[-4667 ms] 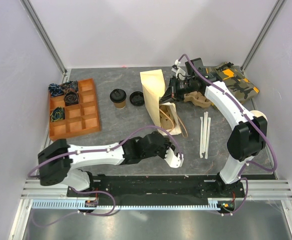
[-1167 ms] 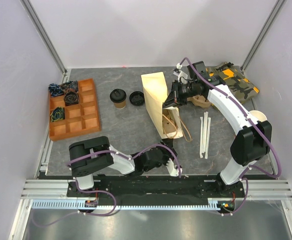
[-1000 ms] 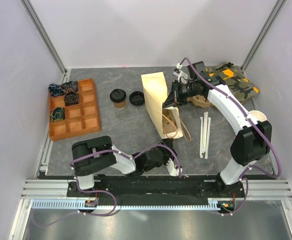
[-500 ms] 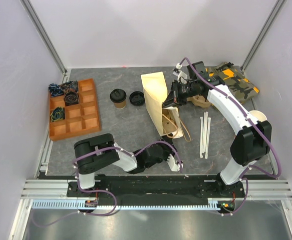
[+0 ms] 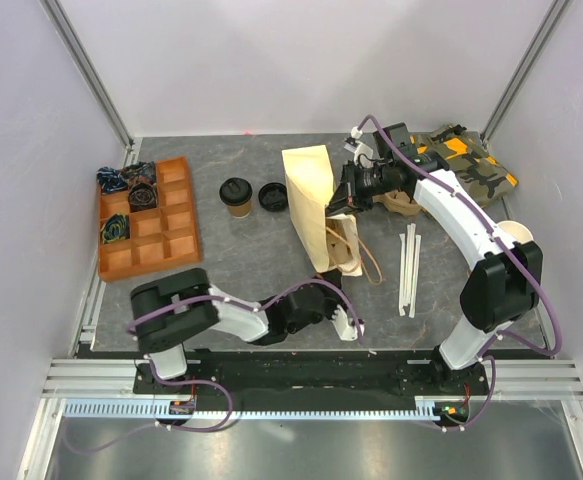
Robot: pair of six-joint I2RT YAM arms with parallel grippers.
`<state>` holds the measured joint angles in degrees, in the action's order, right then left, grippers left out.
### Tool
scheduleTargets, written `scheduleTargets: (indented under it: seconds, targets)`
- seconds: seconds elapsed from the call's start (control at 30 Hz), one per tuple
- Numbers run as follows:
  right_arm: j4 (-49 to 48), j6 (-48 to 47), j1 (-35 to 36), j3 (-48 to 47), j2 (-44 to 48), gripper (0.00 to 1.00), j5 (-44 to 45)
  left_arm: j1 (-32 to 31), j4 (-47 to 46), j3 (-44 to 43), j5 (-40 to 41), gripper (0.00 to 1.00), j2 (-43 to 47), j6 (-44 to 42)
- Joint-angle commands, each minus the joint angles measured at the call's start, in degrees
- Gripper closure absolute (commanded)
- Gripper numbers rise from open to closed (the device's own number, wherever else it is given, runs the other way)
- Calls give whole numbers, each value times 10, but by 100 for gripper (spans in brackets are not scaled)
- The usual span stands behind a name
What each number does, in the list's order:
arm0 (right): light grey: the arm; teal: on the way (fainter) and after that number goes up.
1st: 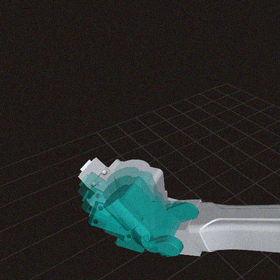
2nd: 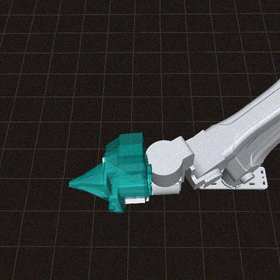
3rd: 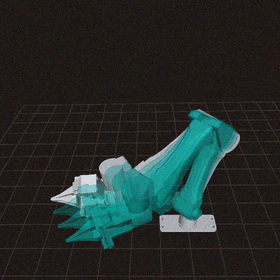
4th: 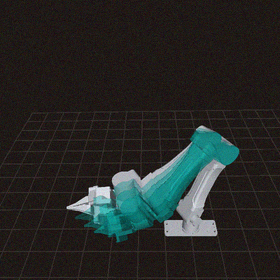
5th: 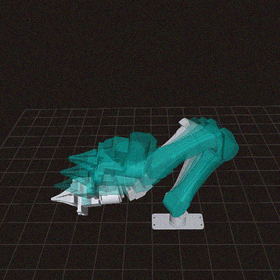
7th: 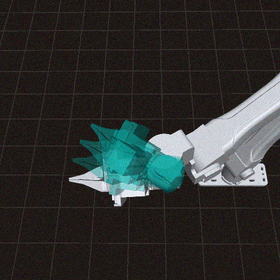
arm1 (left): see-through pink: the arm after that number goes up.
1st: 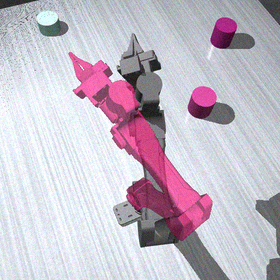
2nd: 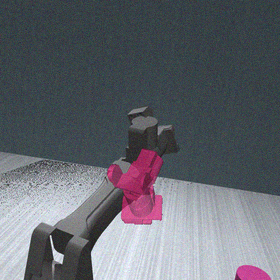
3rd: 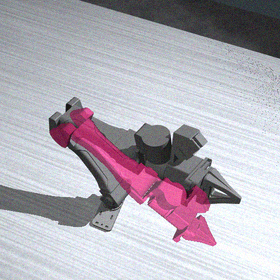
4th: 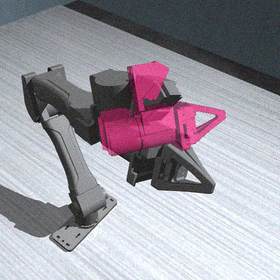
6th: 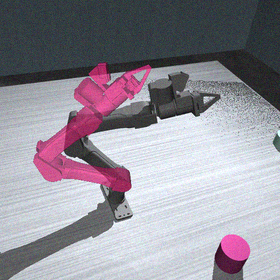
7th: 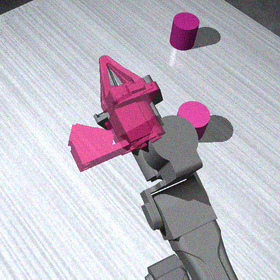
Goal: Pack the takeout coffee
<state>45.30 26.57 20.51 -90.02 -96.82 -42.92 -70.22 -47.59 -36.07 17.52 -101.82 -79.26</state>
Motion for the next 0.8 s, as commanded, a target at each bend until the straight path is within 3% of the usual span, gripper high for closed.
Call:
scheduleTargets:
  seconds: [0.0, 0.13, 0.17, 0.3, 0.6, 0.77]
  targets:
    - [24, -48, 4, -18, 19, 100, 26, -13, 109, -8, -26, 98, 134, 55]
    - [37, -95, 5, -31, 27, 100, 44, -29, 288, -37, -42, 98, 236, 127]
    - [44, -106, 7, -33, 34, 100, 50, -30, 380, -65, -48, 98, 253, 147]
    - [61, -148, 14, -31, 58, 100, 85, -32, 540, -130, -99, 98, 337, 248]
    - [110, -199, 40, -58, 78, 100, 158, -43, 751, -254, -199, 98, 414, 373]
    - [113, -192, 47, -76, 80, 100, 161, -43, 801, -275, -236, 98, 443, 433]
